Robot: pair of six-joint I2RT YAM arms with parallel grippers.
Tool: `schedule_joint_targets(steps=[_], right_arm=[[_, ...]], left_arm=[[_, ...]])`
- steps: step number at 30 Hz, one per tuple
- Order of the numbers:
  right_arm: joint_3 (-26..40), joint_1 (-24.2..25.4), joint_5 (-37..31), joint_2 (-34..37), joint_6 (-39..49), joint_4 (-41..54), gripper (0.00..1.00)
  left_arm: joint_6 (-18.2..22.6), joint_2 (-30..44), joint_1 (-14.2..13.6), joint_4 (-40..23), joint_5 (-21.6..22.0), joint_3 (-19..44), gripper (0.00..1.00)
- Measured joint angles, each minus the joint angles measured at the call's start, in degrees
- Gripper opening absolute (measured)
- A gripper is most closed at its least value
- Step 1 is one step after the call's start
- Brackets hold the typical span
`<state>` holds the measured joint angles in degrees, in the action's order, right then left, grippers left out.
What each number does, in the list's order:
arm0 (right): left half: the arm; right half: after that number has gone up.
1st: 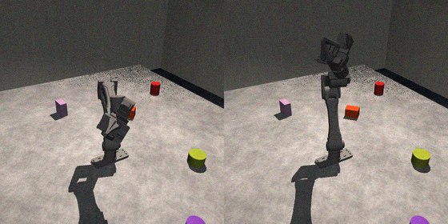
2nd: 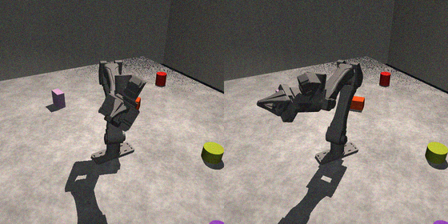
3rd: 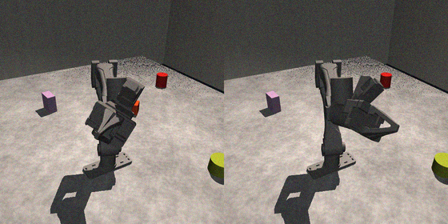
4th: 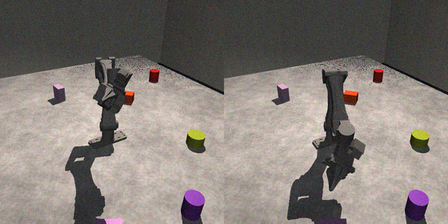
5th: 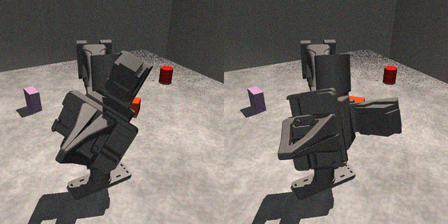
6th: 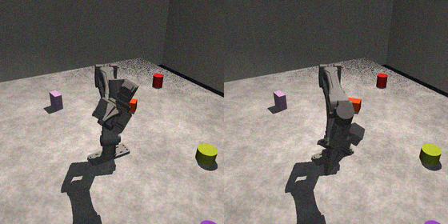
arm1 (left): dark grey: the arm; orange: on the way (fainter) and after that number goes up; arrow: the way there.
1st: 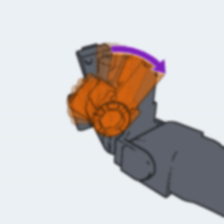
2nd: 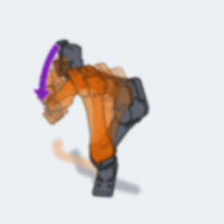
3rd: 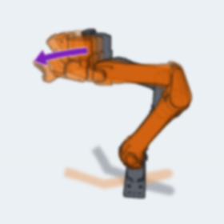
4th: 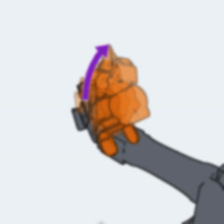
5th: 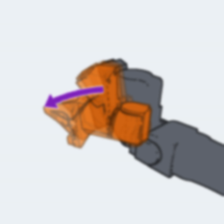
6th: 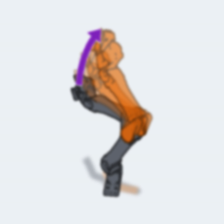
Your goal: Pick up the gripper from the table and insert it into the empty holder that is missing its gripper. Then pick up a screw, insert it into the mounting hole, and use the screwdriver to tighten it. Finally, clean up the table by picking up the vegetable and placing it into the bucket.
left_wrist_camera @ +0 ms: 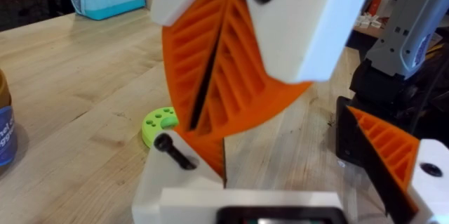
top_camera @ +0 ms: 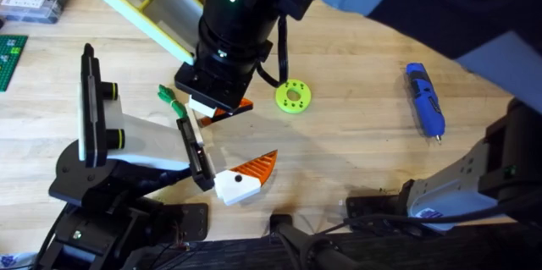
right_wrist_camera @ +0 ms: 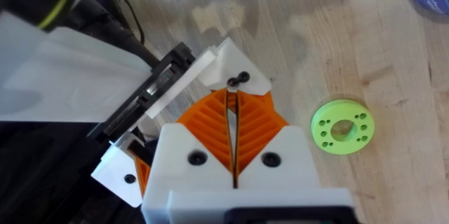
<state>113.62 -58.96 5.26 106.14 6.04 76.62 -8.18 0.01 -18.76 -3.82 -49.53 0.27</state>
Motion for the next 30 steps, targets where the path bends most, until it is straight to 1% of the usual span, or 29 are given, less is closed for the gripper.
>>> schedule_joint_targets(steps=[15,16,17,21,22,23,24,30], right_arm=[[0.0,0.0,0.0,0.0,0.4,-0.2,0.004],[0.0,0.0,0.0,0.0,0.4,-0.2,0.058],[0.0,0.0,0.0,0.0,0.4,-0.2,0.171],[0.0,0.0,0.0,0.0,0.4,-0.3,0.771],[0.0,0.0,0.0,0.0,0.5,-0.4,0.899],[0.0,0.0,0.0,0.0,0.7,-0.5,0.97],[0.0,0.0,0.0,0.0,0.7,-0.6,0.987],[0.0,0.1,0.0,0.0,0.9,-2.4,0.988]], left_arm=[[0.0,0.0,0.0,-0.1,0.0,0.0,0.99],[0.0,0.0,0.0,-0.1,0.0,0.0,0.99],[0.0,0.0,0.0,-0.1,0.0,0.0,0.99],[0.0,0.0,0.0,-0.1,0.0,0.0,0.99],[0.0,0.0,0.0,-0.1,0.0,0.0,0.99],[0.0,0.0,0.0,-0.1,0.0,0.0,0.99],[0.0,0.0,0.0,-0.1,0.0,0.0,0.99],[0.0,0.0,0.0,-0.1,0.0,0.0,0.99]])
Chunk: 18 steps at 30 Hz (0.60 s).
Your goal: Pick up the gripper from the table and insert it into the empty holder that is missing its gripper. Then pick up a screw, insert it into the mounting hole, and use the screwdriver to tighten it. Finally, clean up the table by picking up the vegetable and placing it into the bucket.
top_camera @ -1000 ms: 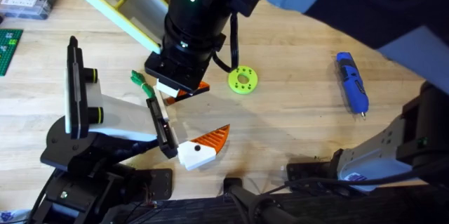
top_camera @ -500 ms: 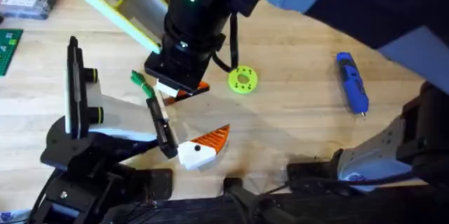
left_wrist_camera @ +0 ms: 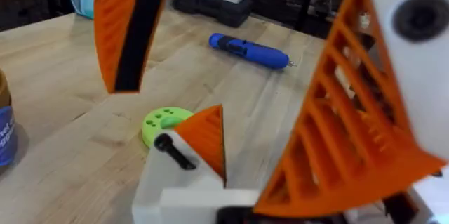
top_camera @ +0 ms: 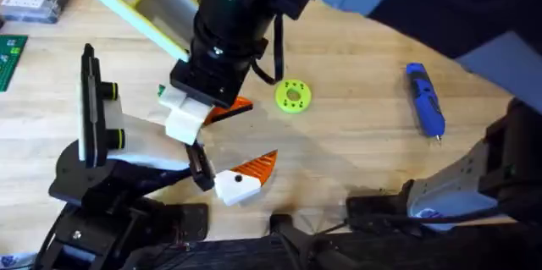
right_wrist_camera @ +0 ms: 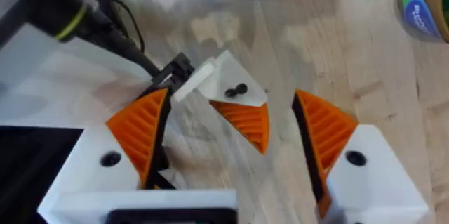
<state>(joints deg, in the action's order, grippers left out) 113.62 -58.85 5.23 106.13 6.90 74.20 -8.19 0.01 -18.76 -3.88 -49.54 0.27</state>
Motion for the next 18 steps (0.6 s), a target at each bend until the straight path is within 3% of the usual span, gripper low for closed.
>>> schedule_joint_targets(steps=[8,15,18], right_arm=[[0.0,2.1,0.0,0.0,-0.9,-1.5,0.97],[0.0,3.1,0.5,0.2,-2.1,-1.5,0.644],[0.0,3.0,0.8,0.8,-2.2,-1.5,0.557]], left_arm=[[0.0,0.0,0.0,0.0,0.0,0.0,0.99],[0.0,0.0,0.0,0.0,0.0,0.0,0.99],[0.0,0.0,0.0,0.0,0.0,0.0,0.99]])
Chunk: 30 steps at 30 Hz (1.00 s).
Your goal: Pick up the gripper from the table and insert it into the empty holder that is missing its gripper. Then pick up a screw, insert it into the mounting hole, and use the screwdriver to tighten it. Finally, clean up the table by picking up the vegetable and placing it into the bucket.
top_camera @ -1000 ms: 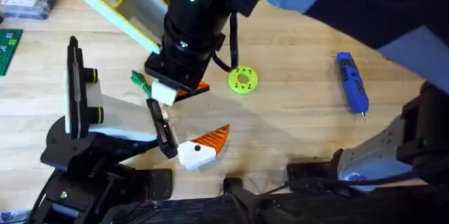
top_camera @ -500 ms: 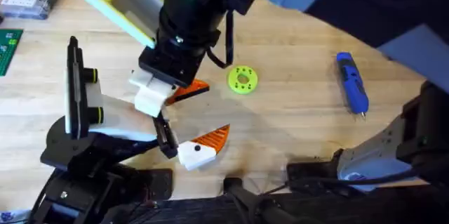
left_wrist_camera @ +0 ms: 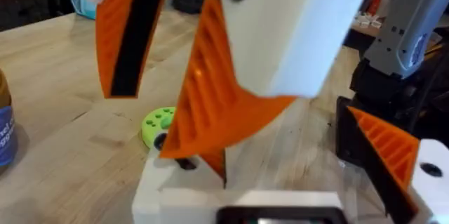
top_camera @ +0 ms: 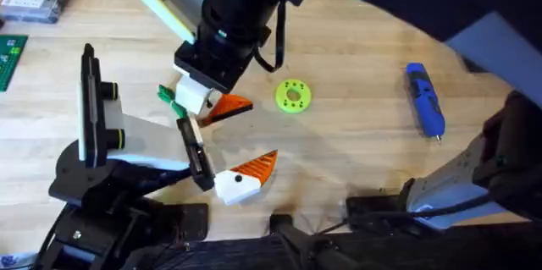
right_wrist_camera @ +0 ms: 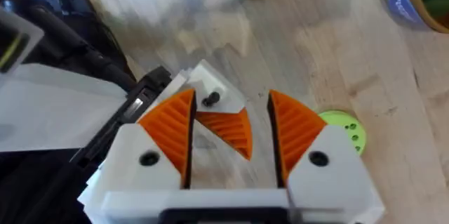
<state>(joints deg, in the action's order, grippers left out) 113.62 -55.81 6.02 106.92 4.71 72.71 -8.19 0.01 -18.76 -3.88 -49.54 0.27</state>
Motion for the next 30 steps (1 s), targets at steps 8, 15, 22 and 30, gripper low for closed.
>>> schedule_joint_targets(steps=[8,15,22,30], right_arm=[[0.0,0.0,2.4,0.8,0.0,0.0,0.515],[0.0,0.0,3.0,0.8,-0.3,0.0,0.453],[0.0,0.0,4.3,1.4,-0.5,1.0,0.391],[0.0,0.0,4.4,2.2,-0.5,0.7,0.294]], left_arm=[[0.0,0.0,0.0,0.0,0.0,0.0,0.99],[0.0,0.0,0.0,0.0,0.0,0.0,0.99],[0.0,0.0,0.0,0.0,0.0,0.0,0.99],[-0.2,0.0,0.0,0.0,0.0,0.0,0.99]])
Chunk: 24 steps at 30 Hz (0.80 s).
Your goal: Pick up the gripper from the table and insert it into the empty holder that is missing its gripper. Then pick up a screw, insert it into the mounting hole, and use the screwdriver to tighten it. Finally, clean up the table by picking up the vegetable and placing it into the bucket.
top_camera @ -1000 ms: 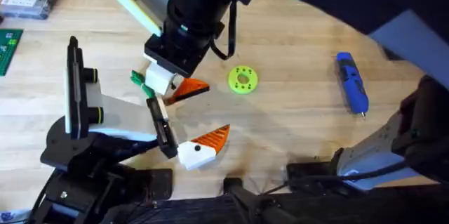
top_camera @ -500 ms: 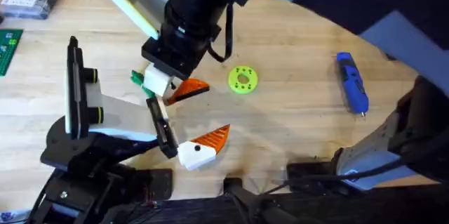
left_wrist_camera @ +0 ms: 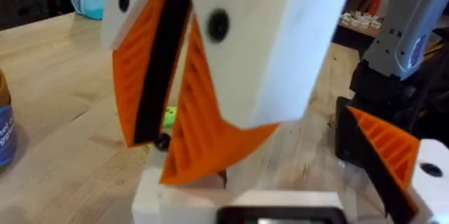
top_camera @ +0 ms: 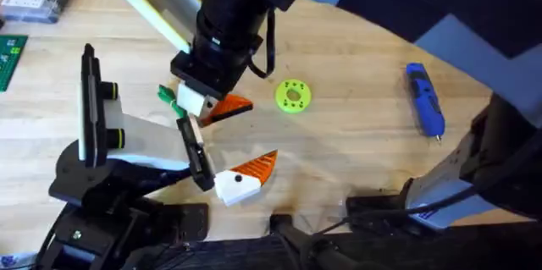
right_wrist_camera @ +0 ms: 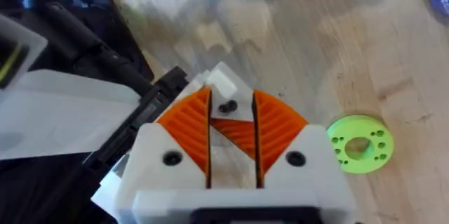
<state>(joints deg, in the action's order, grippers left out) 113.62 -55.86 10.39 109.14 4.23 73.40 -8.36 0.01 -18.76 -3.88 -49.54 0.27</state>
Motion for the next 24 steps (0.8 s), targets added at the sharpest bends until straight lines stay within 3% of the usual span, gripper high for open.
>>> schedule_joint_targets(steps=[5,10,24], right_arm=[[0.0,0.0,0.0,0.0,0.0,-0.2,0.239],[0.0,0.0,0.1,0.0,-0.3,-0.2,0.011],[0.0,0.0,0.2,-2.0,-0.4,-0.1,0.003]], left_arm=[[0.0,0.0,0.0,0.0,0.0,0.0,0.99],[0.0,0.0,0.0,0.0,0.0,0.0,0.99],[0.0,0.0,0.0,0.0,0.0,0.0,0.99]])
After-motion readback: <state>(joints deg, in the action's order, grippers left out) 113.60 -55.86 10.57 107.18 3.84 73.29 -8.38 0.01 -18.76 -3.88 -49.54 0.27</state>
